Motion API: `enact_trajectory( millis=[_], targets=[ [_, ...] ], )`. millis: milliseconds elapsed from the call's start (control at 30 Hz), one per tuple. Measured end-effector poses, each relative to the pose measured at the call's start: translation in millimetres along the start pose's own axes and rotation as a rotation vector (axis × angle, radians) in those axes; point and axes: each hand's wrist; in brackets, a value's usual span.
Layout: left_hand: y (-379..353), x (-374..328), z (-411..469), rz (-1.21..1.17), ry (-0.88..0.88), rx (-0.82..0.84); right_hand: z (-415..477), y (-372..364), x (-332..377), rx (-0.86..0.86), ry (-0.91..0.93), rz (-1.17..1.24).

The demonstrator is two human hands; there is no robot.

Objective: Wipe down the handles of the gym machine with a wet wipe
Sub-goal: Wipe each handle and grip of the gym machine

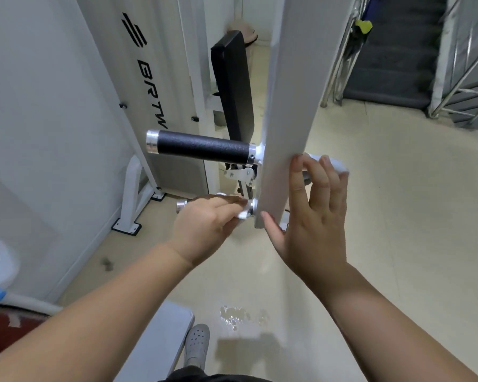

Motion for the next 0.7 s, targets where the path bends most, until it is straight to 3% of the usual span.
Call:
enact_trajectory(
  millis=[67,200,267,367,500,600,700],
  targets=[
    [23.7,-9.3,-13.4,-0.053,0.185,-0.08,-2.5,-0.9,8.8,-0.015,-0.02,0.031],
    [63.6,-21.9,-30.5,-0.473,0.819,-0.306,-3.7,-3.6,21.9,-0.02,-0.064,0.035],
    [80.4,-22.0,-29.1,-0.575,0.945,-0.465,-3.9,-4.7,24.4,-0.029,-0.083,0.043],
    [106.6,-20.0,-12.7,-0.548,0.856,-0.626,-3.7,-8.6,25.9,-0.052,-0.092,0.059],
    [119.2,-8.0,11.4,-0.386,0.532,-0.601,-1.2,-13.3,31.0,-0.056,-0.099,0.079],
    [114.4,4.6,38.3,-0.112,0.31,-0.439,1.4,-14.4,29.8,-0.047,-0.106,0.076],
    [98.7,14.9,59.5,0.216,0.097,-0.121,4.3,-15.3,21.5,-0.055,-0.086,0.056]
  ],
)
Point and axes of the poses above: each hand's wrist, its own z-axis towards the middle knuckle, its own y-axis out of the back of the hand, x = y × z, and after that the axes turned 1 degree about z, right-handed
